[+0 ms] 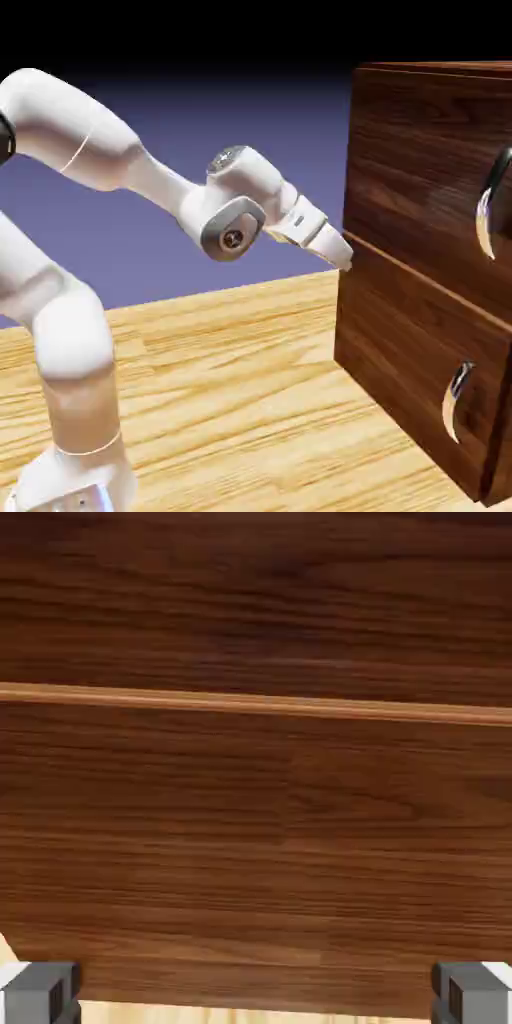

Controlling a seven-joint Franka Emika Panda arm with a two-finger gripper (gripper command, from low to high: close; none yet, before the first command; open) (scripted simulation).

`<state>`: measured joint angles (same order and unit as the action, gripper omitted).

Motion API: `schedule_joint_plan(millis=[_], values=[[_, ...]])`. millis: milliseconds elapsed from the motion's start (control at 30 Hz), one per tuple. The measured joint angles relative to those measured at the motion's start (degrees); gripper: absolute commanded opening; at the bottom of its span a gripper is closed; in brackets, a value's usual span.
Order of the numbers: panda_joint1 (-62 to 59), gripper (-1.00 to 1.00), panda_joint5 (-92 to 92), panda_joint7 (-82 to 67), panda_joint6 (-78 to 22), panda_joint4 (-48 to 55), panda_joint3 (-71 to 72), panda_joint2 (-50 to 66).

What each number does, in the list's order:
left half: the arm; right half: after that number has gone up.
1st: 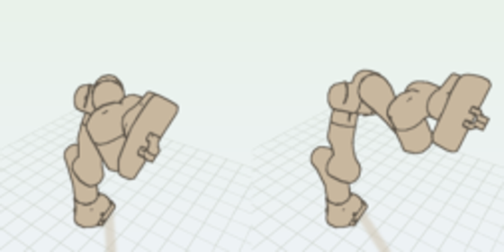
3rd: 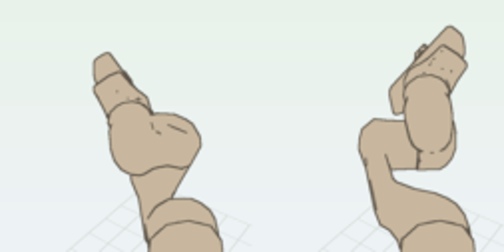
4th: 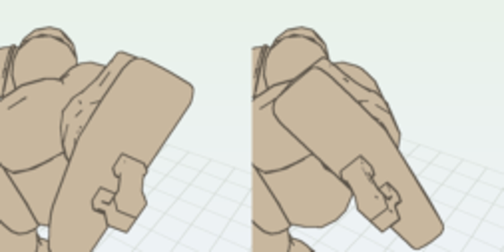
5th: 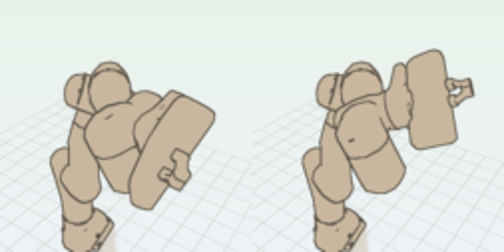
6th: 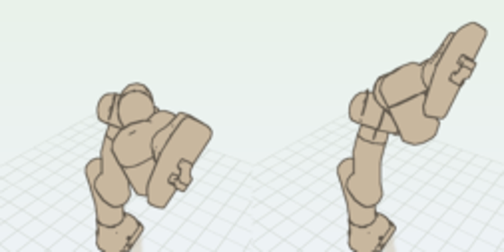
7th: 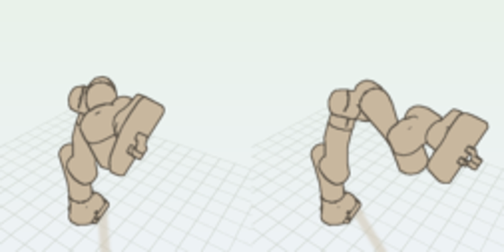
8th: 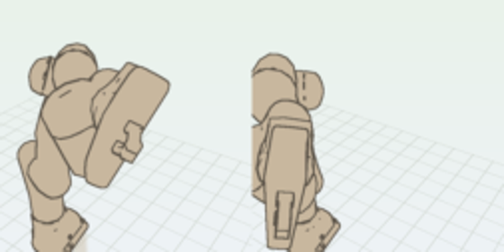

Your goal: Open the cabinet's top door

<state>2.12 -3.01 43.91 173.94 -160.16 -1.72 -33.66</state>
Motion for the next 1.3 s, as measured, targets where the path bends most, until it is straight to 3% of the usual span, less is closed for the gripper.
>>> schedule_joint_plan(millis=[1300], values=[[46.4, 0.0, -97.18, 46.95, -2.25, 27.11, -55.48, -32.32]])
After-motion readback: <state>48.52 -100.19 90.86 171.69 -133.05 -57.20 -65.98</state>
